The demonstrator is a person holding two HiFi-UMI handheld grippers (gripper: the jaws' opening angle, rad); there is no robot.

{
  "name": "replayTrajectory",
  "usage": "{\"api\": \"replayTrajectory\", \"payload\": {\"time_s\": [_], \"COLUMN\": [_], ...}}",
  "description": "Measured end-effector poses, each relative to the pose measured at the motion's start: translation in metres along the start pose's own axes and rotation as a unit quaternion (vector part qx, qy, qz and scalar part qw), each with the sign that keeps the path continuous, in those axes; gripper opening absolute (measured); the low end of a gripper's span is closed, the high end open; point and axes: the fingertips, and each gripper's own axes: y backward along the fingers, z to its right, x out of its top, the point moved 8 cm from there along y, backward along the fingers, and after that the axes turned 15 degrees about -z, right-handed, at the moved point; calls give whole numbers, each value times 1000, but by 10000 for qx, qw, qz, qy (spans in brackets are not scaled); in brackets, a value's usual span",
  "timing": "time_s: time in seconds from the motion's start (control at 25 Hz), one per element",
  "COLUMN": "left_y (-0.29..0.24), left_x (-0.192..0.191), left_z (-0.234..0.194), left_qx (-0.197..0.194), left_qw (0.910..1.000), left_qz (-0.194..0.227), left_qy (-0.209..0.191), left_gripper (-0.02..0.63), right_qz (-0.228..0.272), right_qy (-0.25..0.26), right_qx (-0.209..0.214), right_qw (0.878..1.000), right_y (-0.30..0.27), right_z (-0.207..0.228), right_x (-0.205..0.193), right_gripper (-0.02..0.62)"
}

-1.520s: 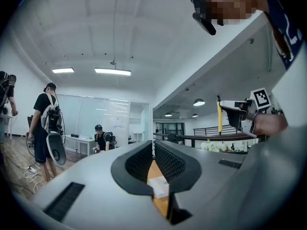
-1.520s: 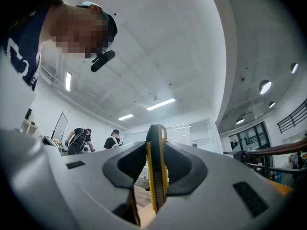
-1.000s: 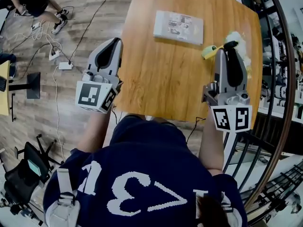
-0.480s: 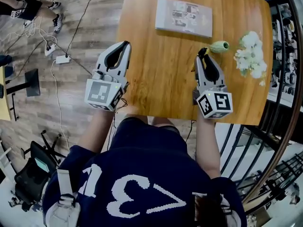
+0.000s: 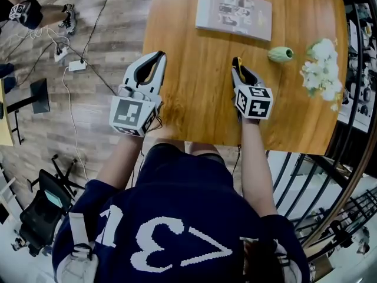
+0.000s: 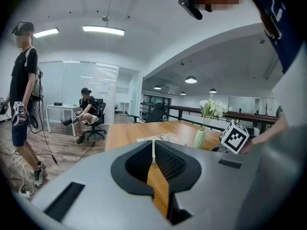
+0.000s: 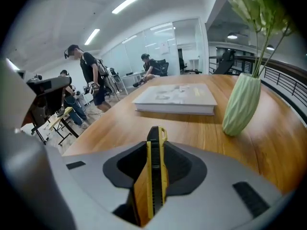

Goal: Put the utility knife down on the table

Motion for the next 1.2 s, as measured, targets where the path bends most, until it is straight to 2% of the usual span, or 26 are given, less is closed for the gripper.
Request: {"api": "replayTrajectory", "payload": {"time_s": [0.16,0.28,0.36,0.44,0.52,0.68,0.88,1.08,1.2], "left_y": [-3,-3,-1,2,7,22,48,67,75], "left_x": [-3,-1,3,10,19,43,76,98,107], "left_z": [1,1,2,2,3,6,10,16,22], "left_qx": [10,9,22,46,85,203,308,387,420], "left_qw": [10000,10000,10000,10000,9998,9989,9966,9933,9916], "left_qz": [-55,-44,-3,73,173,403,730,1071,1194], "left_qy": [37,13,2,-16,-56,-145,-234,-202,-275], "left_gripper": [28,28,28,28,28,28,28,28,28], "right_qz": [-465,-501,-318,128,815,2129,3386,4152,4363], "right_qy": [-108,-121,-103,-82,-20,217,555,706,686], "right_qx": [-40,14,23,-35,-86,-173,-468,-549,-566], "right_qw": [9989,9987,9994,9999,9966,9767,9381,9053,8954], "right_y": [-23,-25,-16,6,38,114,209,270,290], "right_z": [4,4,5,6,4,-3,-16,-22,-25], "right_x": [-7,-8,-3,8,21,50,83,96,95], "right_gripper": [123,129,130,117,48,25,25,25,25]}}
